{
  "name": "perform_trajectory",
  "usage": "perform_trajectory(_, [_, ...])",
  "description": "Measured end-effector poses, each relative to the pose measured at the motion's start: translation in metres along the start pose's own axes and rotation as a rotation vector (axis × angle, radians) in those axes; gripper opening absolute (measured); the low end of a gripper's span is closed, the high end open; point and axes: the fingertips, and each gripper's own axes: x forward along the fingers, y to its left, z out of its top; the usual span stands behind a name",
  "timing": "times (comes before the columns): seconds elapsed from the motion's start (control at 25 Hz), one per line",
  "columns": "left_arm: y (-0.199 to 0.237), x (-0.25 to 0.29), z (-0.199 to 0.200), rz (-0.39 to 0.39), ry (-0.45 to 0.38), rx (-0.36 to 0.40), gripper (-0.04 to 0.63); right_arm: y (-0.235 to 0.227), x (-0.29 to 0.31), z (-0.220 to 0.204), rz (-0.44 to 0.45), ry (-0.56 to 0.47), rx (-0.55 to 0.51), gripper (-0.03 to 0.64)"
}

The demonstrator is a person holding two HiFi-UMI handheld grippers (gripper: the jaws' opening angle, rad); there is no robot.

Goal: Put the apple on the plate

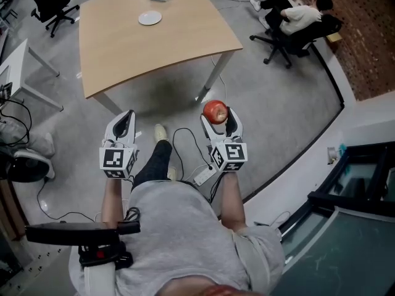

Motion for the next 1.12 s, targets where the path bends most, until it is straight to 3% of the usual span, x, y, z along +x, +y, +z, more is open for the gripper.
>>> perform_trajectory(0.68, [0.024, 0.118, 0.029, -0.045, -0.001, 0.004, 0.020, -0.050, 0.092, 0.029, -0.001, 0.007, 0.007, 0.391])
perform_trajectory(1.12, [0.059, 0.184, 0.049, -0.030, 0.010, 0.012, 0.018, -0.071, 0.164, 0.051, 0.015, 0.007, -0.006, 0.391])
